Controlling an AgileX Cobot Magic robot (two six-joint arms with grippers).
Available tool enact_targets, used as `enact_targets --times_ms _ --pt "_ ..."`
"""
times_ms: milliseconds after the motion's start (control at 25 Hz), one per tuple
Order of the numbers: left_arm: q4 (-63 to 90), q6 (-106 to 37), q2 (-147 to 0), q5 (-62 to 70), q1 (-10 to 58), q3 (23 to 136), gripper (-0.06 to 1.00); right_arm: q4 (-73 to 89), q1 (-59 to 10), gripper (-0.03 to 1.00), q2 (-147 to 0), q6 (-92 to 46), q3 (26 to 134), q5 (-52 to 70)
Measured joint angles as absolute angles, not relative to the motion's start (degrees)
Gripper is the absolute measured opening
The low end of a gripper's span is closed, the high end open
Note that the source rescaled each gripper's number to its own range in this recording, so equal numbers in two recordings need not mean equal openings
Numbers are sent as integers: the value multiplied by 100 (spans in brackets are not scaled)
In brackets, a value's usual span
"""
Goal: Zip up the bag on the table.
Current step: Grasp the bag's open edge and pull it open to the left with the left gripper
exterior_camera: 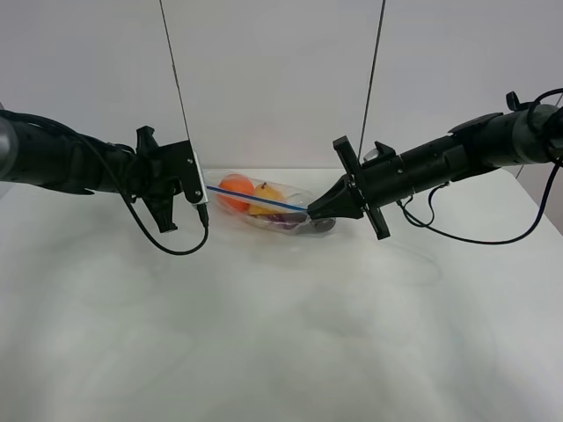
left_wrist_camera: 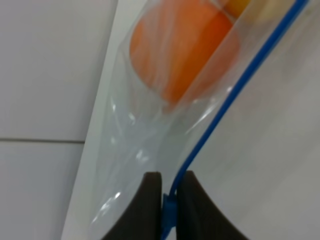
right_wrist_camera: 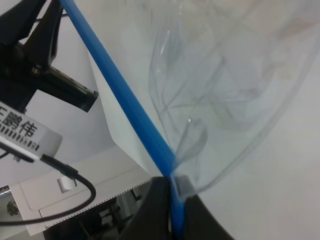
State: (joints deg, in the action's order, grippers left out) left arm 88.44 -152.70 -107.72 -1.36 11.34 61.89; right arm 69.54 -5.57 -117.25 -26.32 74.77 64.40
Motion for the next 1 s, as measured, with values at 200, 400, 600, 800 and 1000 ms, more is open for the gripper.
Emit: enact_targets --times_ms 200,400,600,800,1000 --pt "8837 -15277 -10772 127 790 6189 0 6953 -595 0 -11725 -2632 7481 6453" --pt "8837 -15278 -10772 131 600 6189 0 6865 -595 0 -11725 -2632 7483 6490" --pt "8830 -15278 -10772 258 574 6189 0 6804 -595 0 -11725 -2632 7483 6516" --pt "9013 -15273 -10772 432 547 6189 12 6737 -595 0 -11725 -2632 7483 6554" --pt "9632 -15273 -10772 650 501 6189 68 6720 -584 0 -11725 -2632 7483 6589"
